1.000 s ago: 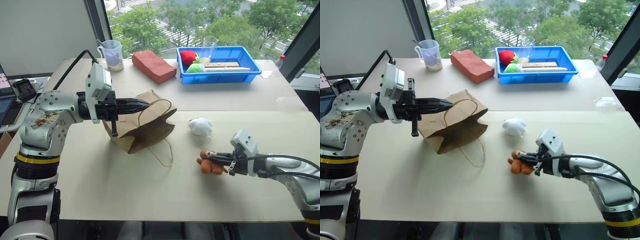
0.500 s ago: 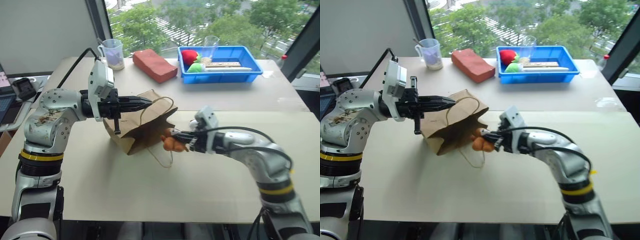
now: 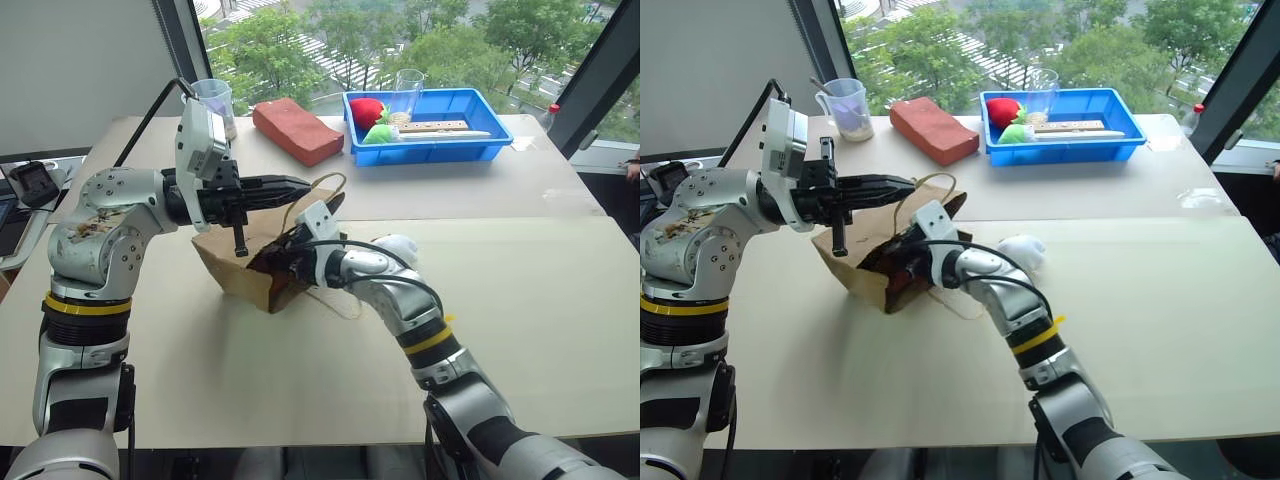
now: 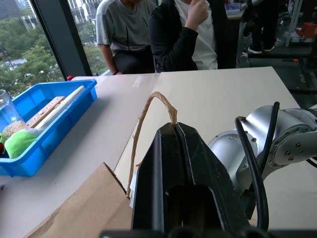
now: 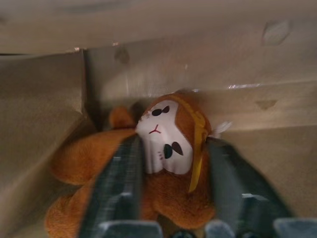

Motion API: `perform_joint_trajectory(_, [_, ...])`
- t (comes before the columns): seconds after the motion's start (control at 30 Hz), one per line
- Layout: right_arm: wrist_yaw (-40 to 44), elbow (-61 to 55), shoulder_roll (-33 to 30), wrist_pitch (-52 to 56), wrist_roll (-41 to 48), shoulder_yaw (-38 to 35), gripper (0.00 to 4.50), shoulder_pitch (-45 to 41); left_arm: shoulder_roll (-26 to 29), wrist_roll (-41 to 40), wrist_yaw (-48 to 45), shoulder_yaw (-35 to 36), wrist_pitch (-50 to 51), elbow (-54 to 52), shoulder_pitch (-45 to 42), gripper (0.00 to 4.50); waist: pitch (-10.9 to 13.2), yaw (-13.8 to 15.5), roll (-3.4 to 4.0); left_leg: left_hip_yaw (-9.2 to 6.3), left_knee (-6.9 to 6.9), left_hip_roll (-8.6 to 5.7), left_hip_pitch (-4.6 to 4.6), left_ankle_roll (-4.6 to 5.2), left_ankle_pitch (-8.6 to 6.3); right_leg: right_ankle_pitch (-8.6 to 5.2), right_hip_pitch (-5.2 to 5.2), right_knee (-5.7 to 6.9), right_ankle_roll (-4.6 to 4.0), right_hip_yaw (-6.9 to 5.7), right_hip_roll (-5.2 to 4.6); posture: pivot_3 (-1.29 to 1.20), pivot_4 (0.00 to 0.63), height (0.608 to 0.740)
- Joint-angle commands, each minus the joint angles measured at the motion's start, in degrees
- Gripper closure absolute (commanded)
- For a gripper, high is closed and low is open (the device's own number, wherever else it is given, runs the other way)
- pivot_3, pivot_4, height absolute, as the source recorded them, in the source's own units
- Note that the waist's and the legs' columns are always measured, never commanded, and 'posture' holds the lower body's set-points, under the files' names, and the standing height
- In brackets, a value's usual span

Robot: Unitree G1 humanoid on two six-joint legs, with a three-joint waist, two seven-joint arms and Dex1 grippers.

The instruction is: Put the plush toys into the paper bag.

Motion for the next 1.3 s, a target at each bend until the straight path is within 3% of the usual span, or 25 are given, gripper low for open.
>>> perform_joint_trajectory(0.03, [1.96,-3.4,-1.31,-1.66,0.03,-1.4,0.85,0.7,0.89,-0.8,0.23,1.46,-0.06,-1.08,-0.57,4.5,0.0,-0.01,0.0,0.0,0.0,0.0,0.0,0.0,0.0,0.0,0.0,0.01,0.0,0.0,0.0,0.0,0.15,0.74])
perform_joint_trajectory(0.1, [2.83,-5.87,-2.93,-1.04,0.38,-1.87,0.14,1.87,1.07,-0.74,0.13,1.49,-0.08,-1.08,-0.25,4.5,0.0,-0.02,0.0,-0.01,0.0,0.0,0.01,0.0,0.0,0.0,0.0,0.02,0.0,0.0,0.0,0.0,0.15,0.74])
perform_joint_trajectory(0.13, [3.29,-7.8,-4.02,-0.42,0.69,-2.17,0.06,2.63,1.19,-0.71,0.1,1.47,-0.05,-1.16,-0.11,4.5,0.0,0.01,0.0,-0.01,0.0,0.0,0.0,0.01,0.0,0.0,0.0,0.02,0.0,0.0,0.0,0.0,0.15,0.74])
perform_joint_trajectory(0.33, [4.35,-20.61,-11.25,5.09,4.03,-7.78,0.06,7.66,1.94,-0.22,-0.24,1.4,-0.46,-1.11,0.68,4.5,0.0,0.09,0.01,-0.01,0.0,0.0,0.0,0.01,0.0,0.0,0.0,0.01,0.0,0.0,0.0,0.0,0.15,0.74])
perform_joint_trajectory(0.47, [5.04,-29.09,-21.79,9.38,5.36,-15.17,0.06,13.4,2.44,-0.51,-0.27,1.69,-0.33,-1.39,1.28,4.5,0.01,0.8,0.0,0.0,0.01,-0.01,-0.03,0.03,-0.02,0.0,0.05,-0.06,0.0,0.0,-0.01,0.0,0.15,0.74])
perform_joint_trajectory(0.67, [2.91,-24.61,-29.76,7.79,0.91,-16.91,0.06,16.68,2.43,-0.74,-0.19,1.64,-0.21,-1.58,1.59,4.5,0.01,0.96,-0.01,0.07,0.03,0.01,0.05,0.04,-0.02,-0.02,0.07,-0.26,0.0,0.02,0.0,0.0,0.15,0.74])
perform_joint_trajectory(0.93, [1.53,-13.76,-26.65,3.99,-1.79,-15.67,0.06,14.09,1.65,0.18,-0.91,0.64,-1.21,0.41,0.2,4.5,0.01,1.05,-0.01,0.09,0.09,0.0,0.02,0.04,-0.02,-0.02,0.08,-0.25,-0.02,0.06,0.0,0.0,0.15,0.74])
perform_joint_trajectory(1.03, [1.74,-12.31,-25.89,2.71,-2.04,-15.89,0.82,13.72,1.77,0.37,-1.04,0.65,-1.4,0.62,0.1,4.5,0.01,1.13,-0.01,0.09,0.09,0.0,0.02,0.04,-0.02,-0.01,0.08,-0.23,-0.02,0.06,0.0,0.0,0.15,0.74])
perform_joint_trajectory(1.3, [2.32,-14.1,-25.43,2.13,-1.4,-16.64,3.62,15.23,2.3,-0.16,-0.22,1.3,-0.55,-1.35,1.37,4.5,0.01,1.33,-0.01,0.08,0.08,0.0,-0.02,0.04,-0.02,-0.01,0.09,-0.23,-0.02,0.04,0.0,0.0,0.15,0.74])
